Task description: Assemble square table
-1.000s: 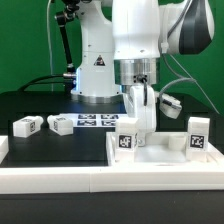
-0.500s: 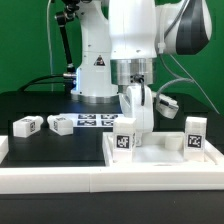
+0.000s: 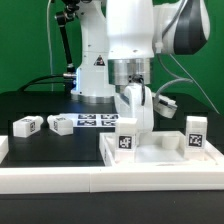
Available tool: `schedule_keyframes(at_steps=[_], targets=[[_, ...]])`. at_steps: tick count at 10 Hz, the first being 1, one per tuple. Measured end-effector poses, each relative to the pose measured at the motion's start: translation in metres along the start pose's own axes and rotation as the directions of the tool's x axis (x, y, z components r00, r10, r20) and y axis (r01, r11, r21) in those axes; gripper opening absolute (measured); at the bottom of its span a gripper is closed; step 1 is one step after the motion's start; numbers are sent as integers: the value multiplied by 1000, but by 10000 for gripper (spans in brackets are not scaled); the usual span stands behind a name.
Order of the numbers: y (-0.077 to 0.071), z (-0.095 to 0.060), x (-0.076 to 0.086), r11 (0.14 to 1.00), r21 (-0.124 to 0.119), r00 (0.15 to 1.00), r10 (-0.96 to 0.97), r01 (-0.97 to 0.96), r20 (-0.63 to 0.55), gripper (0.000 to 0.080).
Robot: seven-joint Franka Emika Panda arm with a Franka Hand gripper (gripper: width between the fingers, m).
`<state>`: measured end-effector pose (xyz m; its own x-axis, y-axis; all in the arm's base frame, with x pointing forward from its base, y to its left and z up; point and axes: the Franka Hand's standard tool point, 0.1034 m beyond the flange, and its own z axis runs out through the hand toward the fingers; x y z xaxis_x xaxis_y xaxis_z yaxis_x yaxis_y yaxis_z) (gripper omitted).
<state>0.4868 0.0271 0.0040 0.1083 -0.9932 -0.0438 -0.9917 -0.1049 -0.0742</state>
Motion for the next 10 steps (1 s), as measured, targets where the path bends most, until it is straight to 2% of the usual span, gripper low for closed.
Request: schedule_keyframes(at_steps=[3, 10], targets=[[8, -1, 12, 988, -11, 989, -151, 151, 5, 57], [11, -3, 37, 920, -14, 920, -392, 392, -20, 58]])
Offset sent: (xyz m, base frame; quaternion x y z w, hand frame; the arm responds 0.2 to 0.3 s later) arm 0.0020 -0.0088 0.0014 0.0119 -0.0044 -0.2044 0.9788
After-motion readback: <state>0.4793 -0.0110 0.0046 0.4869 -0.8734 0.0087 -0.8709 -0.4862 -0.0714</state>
